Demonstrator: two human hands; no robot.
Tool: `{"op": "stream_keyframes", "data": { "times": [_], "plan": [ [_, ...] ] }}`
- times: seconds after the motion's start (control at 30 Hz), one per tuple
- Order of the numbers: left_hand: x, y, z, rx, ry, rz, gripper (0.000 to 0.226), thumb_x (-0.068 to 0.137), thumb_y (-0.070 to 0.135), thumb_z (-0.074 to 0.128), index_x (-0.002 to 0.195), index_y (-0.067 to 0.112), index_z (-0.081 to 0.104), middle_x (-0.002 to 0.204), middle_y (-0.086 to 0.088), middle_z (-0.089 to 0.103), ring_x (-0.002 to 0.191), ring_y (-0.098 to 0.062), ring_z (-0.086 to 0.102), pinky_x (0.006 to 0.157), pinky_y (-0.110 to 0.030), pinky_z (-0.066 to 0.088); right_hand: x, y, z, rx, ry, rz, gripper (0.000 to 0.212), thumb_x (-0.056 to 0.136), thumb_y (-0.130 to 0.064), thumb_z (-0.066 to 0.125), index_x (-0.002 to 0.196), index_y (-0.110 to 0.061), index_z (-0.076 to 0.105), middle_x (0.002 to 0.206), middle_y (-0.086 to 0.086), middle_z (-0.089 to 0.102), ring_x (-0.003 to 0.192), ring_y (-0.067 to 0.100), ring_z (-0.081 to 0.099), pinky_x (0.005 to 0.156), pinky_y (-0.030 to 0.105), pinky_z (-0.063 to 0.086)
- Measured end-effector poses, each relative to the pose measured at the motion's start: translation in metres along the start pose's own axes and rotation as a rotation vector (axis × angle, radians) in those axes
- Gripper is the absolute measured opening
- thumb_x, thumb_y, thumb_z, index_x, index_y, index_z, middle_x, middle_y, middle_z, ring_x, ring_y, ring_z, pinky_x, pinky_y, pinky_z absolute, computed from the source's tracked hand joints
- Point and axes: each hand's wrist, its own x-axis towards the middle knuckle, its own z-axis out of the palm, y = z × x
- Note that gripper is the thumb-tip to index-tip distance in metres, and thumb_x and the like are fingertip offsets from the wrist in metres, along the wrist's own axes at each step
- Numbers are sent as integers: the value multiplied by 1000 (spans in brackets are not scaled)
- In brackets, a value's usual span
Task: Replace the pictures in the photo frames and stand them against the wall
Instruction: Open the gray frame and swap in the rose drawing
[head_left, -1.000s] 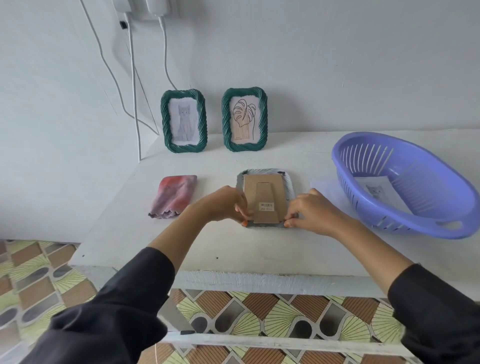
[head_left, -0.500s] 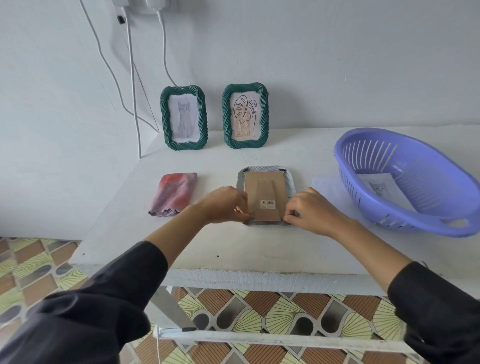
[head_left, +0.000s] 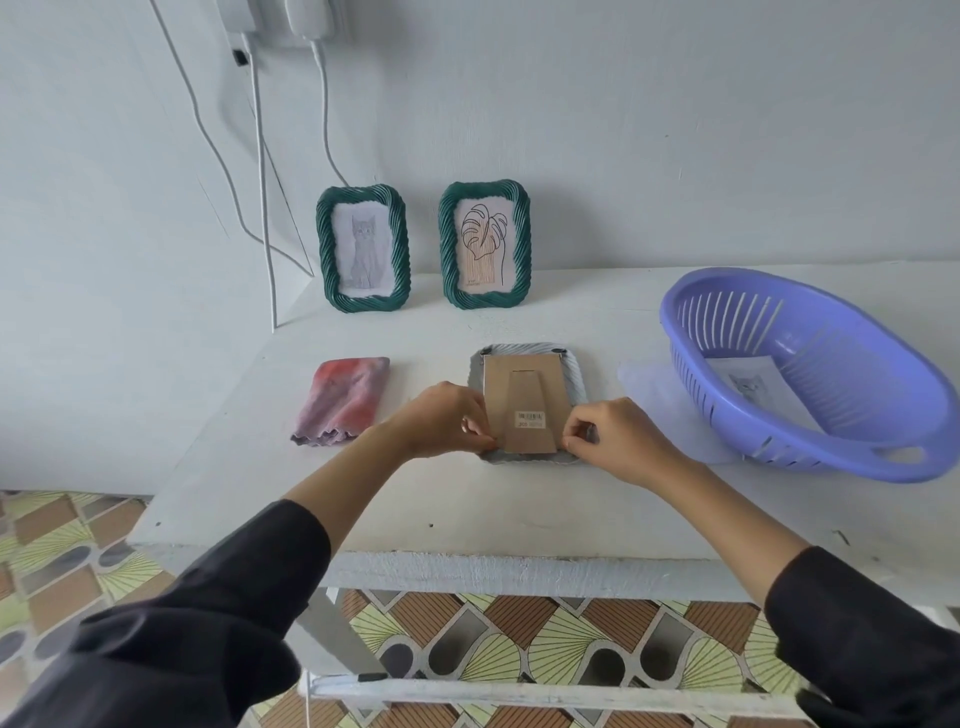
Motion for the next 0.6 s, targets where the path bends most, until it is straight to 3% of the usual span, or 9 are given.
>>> {"op": "stream_keyframes", "data": {
  "times": [0.13, 0.2, 0.27, 0.33, 0.43, 0.6],
  "plan": [
    [3, -8, 2, -173, 33, -88, 12, 74, 21, 76, 79, 9, 77, 84, -2, 70, 73, -13, 60, 79, -34, 52, 3, 2, 1, 36, -58, 51, 6, 82, -17, 62, 82, -15, 68, 77, 0, 67, 72, 15, 58, 65, 20, 38],
    [8, -10, 5, -355, 174, -187, 20, 77, 24, 74, 79, 5, 75, 83, -5, 69, 72, -14, 60, 77, -32, 50, 8, 2, -3, 126, -77, 94, 7, 84, -16, 62, 84, -14, 69, 80, -3, 65, 73, 12, 56, 68, 22, 40],
    [16, -10, 5, -502, 377, -293, 24, 82, 24, 69, 85, 1, 73, 85, -7, 68, 70, -10, 57, 69, -19, 46, 21, 2, -7, 211, 34, 152, 11, 85, -14, 60, 88, -12, 70, 82, -4, 64, 73, 9, 54, 70, 23, 39],
    [28, -11, 5, -540, 502, -377, 23, 86, 22, 64, 92, 1, 73, 90, -7, 69, 75, -13, 58, 71, -21, 45, 42, 4, -10, 208, 180, 241, 17, 88, -12, 56, 96, -9, 71, 89, 2, 67, 76, 13, 55, 72, 22, 39],
    [50, -17, 7, -558, 524, -449, 20, 89, 18, 59, 99, 6, 72, 103, -8, 71, 93, -22, 63, 85, -28, 46, 75, 6, -9, 161, 192, 329, 26, 89, -8, 50, 107, -4, 68, 108, 13, 69, 94, 25, 60, 80, 27, 45],
    [77, -24, 11, -389, 435, -452, 26, 91, 17, 56, 114, 13, 67, 121, -6, 64, 110, -25, 58, 89, -26, 42, 109, 12, 3, 26, 105, 330, 24, 90, -7, 50, 101, 5, 68, 111, 19, 65, 104, 29, 58, 89, 41, 50]
  ]
}}
